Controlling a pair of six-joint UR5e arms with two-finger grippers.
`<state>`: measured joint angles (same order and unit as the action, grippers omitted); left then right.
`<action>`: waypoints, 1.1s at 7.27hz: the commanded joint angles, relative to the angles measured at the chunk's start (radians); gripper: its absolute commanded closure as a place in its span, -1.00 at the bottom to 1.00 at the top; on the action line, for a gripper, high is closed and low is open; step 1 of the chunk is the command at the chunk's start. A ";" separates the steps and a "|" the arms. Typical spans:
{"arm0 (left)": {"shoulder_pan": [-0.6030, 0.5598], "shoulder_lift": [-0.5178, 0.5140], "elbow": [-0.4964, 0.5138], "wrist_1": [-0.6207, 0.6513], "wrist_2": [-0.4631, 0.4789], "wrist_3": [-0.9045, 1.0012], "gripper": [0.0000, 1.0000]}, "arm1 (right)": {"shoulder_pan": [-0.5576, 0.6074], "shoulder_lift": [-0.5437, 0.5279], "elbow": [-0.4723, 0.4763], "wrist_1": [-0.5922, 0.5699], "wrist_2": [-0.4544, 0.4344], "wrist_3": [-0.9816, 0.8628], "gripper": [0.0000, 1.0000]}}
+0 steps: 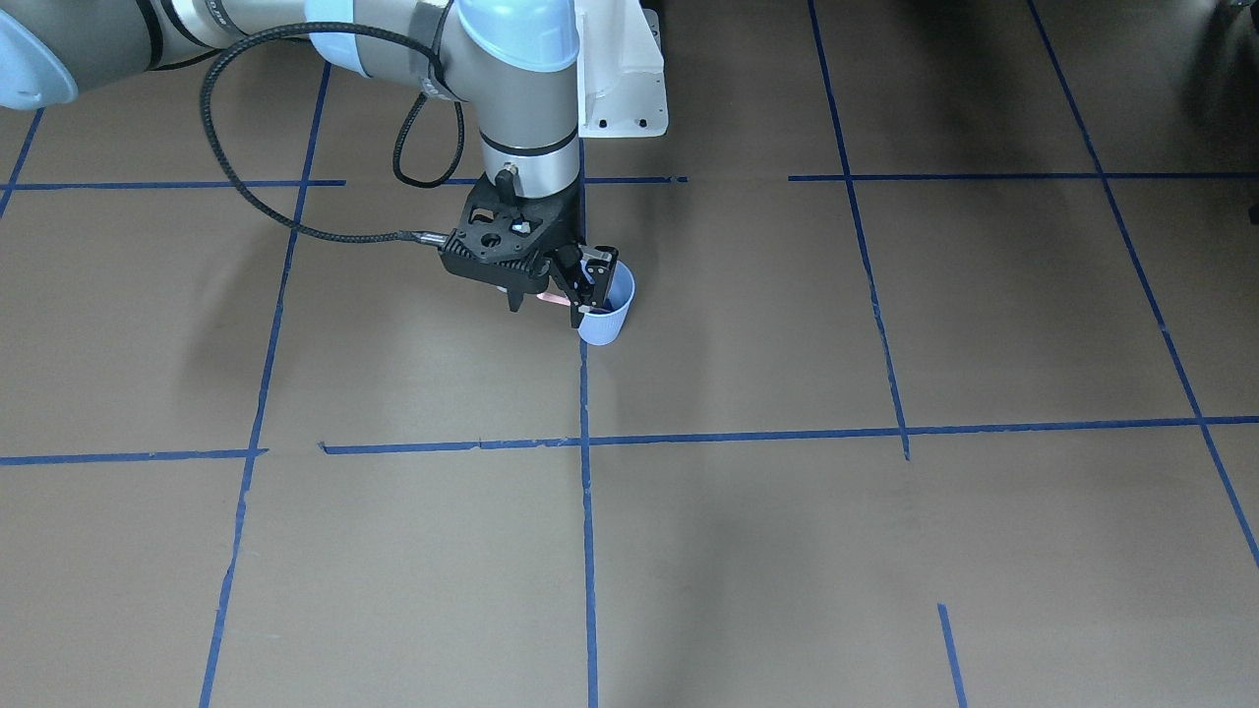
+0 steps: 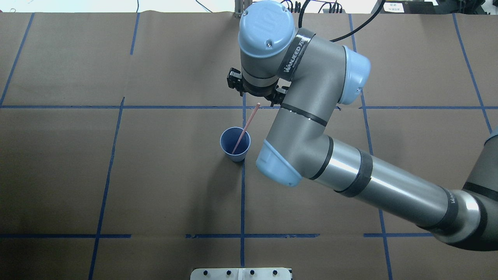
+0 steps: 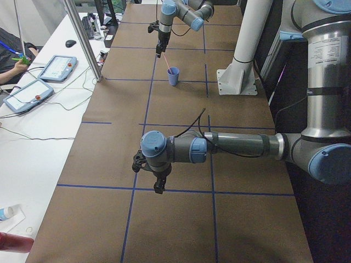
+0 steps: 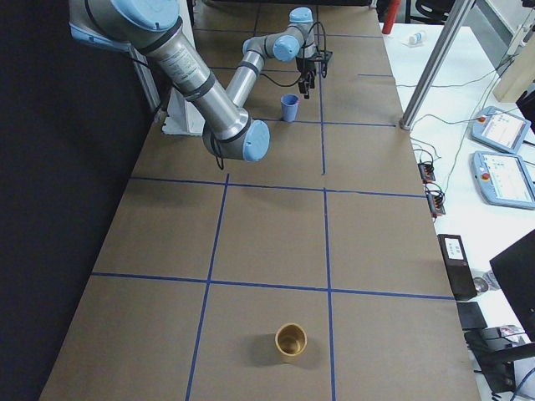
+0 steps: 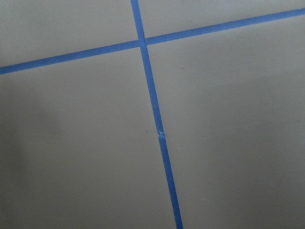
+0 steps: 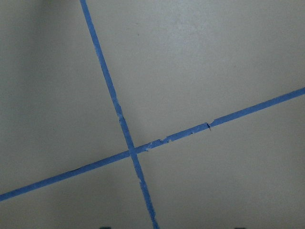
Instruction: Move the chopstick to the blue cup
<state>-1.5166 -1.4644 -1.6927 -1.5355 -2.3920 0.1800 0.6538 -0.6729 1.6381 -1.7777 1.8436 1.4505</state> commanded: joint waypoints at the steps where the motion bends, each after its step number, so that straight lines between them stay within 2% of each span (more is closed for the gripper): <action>1: 0.000 -0.001 -0.001 0.000 -0.003 0.001 -1.00 | 0.135 -0.043 0.012 -0.006 0.189 -0.182 -1.00; 2: 0.001 -0.002 0.002 0.000 -0.003 0.001 -1.00 | 0.189 -0.113 0.047 -0.006 0.241 -0.291 -1.00; 5: 0.000 0.003 0.011 0.002 0.007 0.003 -1.00 | 0.402 -0.363 0.116 -0.002 0.377 -0.766 -1.00; 7: -0.002 0.006 0.015 0.006 0.008 0.003 -1.00 | 0.569 -0.541 0.124 0.000 0.454 -1.133 -1.00; 8: -0.002 0.004 0.013 0.006 0.010 0.003 -1.00 | 0.636 -0.619 0.123 0.003 0.465 -1.279 -1.00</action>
<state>-1.5180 -1.4602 -1.6791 -1.5304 -2.3837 0.1825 1.1974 -1.1873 1.7603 -1.7779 2.2810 0.3760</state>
